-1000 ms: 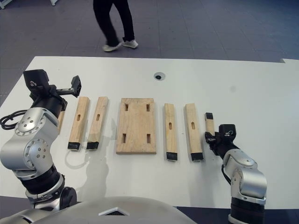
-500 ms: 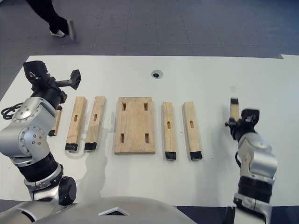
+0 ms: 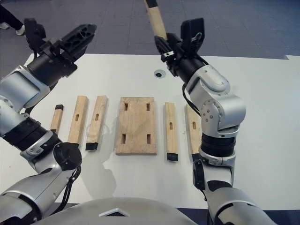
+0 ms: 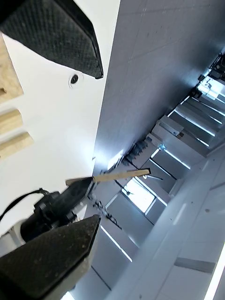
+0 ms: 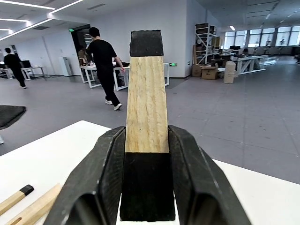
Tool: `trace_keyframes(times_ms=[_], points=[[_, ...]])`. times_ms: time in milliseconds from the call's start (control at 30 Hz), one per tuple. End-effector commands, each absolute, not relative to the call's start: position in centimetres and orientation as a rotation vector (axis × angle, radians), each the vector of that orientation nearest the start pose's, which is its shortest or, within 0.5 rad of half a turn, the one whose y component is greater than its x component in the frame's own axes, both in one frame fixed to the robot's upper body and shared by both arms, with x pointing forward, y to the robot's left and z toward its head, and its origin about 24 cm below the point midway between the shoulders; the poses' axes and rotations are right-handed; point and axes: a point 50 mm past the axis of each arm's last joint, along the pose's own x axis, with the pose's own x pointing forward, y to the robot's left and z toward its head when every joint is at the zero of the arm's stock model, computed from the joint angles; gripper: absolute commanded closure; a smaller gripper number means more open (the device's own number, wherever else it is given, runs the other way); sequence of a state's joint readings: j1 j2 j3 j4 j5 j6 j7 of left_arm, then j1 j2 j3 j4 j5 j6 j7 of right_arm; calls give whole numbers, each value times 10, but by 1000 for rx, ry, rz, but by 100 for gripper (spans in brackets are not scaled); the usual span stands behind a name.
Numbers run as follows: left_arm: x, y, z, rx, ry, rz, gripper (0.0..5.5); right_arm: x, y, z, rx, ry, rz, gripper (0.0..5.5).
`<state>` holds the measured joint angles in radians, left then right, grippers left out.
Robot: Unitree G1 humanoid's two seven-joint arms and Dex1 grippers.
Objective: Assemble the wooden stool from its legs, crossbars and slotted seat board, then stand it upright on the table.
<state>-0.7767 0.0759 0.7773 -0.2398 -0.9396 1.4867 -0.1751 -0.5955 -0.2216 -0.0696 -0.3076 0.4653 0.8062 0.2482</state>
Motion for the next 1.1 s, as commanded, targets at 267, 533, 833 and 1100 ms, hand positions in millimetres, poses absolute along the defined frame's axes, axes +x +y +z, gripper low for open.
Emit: trace_keyframes(times_ms=[267,533,833,1100], points=[[299,155,207,-956,235,-719,8,284,-68,226,145,-130,779,421],[298,150,210,-975,250,-744,8,278,-64,216,149,-96,789,421],[299,145,215,-994,255,-741,8,265,-52,199,137,-33,868,421],[295,142,218,-1000,290,-750,8,266,-53,194,126,-17,863,421]])
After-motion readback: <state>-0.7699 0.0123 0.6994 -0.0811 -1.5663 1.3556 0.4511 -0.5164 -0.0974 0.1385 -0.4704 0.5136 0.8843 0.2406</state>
